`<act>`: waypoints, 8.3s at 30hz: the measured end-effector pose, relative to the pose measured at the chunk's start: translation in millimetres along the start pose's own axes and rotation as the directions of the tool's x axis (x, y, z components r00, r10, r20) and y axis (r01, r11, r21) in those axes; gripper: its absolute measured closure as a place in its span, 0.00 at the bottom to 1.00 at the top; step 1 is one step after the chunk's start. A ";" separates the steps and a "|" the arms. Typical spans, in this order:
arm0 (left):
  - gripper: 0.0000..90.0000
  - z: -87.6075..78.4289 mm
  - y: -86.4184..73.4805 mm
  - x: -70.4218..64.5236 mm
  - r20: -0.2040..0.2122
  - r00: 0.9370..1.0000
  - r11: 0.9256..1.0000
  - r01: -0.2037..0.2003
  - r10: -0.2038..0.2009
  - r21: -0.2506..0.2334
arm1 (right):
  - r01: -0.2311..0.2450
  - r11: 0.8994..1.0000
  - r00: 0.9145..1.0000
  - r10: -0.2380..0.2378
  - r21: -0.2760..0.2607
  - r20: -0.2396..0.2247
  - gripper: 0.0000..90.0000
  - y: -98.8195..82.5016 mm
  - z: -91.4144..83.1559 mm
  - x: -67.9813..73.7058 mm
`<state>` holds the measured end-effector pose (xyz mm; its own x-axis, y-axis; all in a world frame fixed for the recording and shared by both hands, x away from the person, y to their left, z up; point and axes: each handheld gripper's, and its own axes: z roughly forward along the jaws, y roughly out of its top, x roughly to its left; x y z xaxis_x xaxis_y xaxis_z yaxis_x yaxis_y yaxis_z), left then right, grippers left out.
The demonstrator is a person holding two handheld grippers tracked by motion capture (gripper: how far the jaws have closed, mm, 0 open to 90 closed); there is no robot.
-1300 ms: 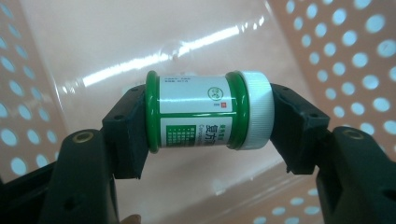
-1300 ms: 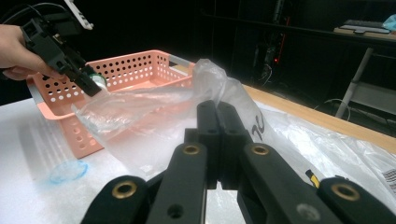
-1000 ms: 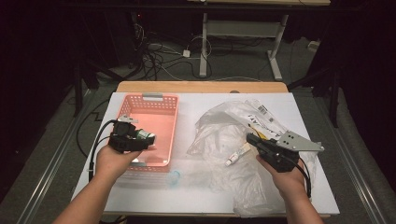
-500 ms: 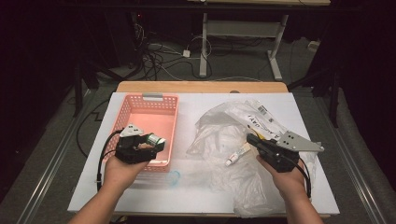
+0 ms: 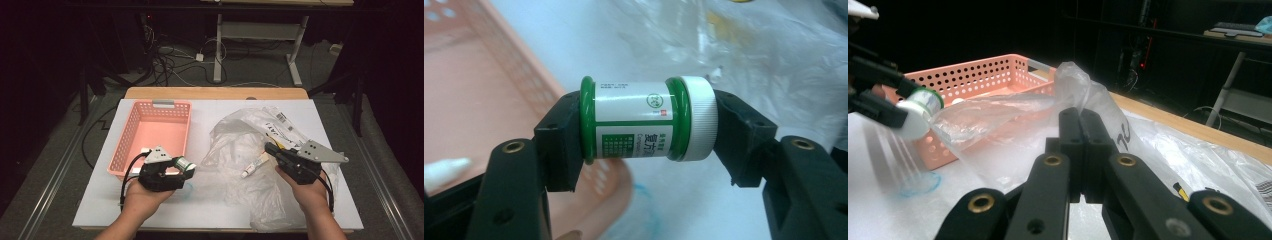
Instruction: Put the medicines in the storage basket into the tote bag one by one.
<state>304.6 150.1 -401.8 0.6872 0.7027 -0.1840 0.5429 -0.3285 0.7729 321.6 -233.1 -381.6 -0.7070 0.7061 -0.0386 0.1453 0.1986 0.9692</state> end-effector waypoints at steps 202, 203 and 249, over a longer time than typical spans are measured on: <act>0.00 -40.6 -1.9 99.4 -0.228 0.962 0.986 0.128 -0.150 -0.110 | -0.013 1.000 1.000 0.013 0.012 0.001 1.00 -3.4 2.3 -1.0; 0.00 -40.4 -0.1 102.4 -0.231 0.961 0.985 0.131 -0.154 -0.111 | -0.014 1.000 1.000 0.014 0.011 0.000 1.00 -3.3 2.5 -0.7; 0.02 65.3 32.4 156.5 -0.381 0.893 0.689 0.434 -0.241 0.581 | -0.008 1.000 1.000 0.008 0.003 0.009 1.00 -1.9 -1.8 -3.2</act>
<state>461.3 208.2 -445.2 0.2987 0.9468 -0.1194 0.9524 -0.2879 0.1001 322.4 -236.9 -382.8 -0.6998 0.7136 -0.0330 0.1528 0.1947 0.9689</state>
